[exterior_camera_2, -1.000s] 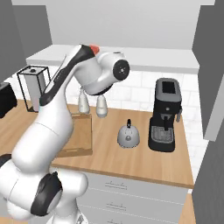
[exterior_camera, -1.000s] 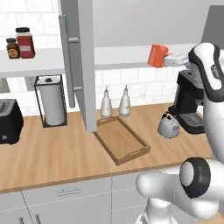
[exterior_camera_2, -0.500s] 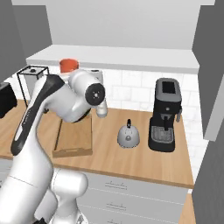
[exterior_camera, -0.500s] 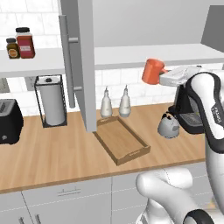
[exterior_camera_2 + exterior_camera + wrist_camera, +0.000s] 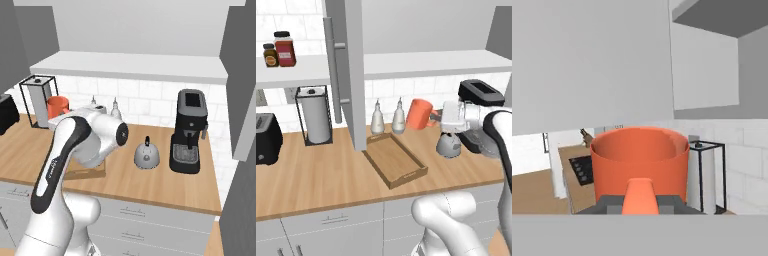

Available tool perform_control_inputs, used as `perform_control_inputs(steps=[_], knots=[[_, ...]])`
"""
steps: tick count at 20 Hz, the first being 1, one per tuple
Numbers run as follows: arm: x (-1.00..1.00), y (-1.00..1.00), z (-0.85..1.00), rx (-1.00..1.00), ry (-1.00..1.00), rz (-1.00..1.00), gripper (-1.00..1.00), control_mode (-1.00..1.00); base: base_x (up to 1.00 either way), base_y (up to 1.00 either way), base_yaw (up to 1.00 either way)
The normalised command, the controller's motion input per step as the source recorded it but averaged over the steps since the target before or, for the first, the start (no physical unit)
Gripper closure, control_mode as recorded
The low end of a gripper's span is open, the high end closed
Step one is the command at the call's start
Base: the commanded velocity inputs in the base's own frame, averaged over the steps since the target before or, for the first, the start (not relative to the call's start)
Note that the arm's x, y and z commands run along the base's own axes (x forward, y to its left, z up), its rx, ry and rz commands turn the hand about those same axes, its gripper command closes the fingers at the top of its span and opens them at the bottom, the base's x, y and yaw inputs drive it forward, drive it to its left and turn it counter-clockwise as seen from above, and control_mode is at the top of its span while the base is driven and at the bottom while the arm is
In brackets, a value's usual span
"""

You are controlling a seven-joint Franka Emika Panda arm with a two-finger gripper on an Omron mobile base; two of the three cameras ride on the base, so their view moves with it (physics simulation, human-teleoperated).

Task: Pick the kettle from the counter and place it on the tray. Then pick the mug from the cabinet and place it on the tray. Then close the cabinet doors.

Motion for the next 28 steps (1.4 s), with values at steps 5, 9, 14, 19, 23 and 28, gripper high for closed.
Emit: perform_control_inputs(steps=[5,9,14,19,23,28], knots=[[0.76,0.07,-0.45,0.0,0.11,0.33,1.0,-1.0,0.0,0.0,0.0],[0.88,0.03,-0.46,-0.03,0.1,0.16,1.0,-1.0,0.0,0.0,0.0],[0.81,0.04,-0.6,-0.11,0.0,0.05,1.0,-1.0,0.0,0.0,0.0],[0.83,0.06,-0.72,-0.11,0.0,0.03,1.0,-1.0,0.0,0.0,0.0],[0.74,0.06,-0.63,-0.01,0.0,0.07,1.0,-1.0,0.0,0.0,0.0],[0.54,0.14,-0.54,0.0,0.0,0.13,1.0,-1.0,0.0,0.0,0.0]])
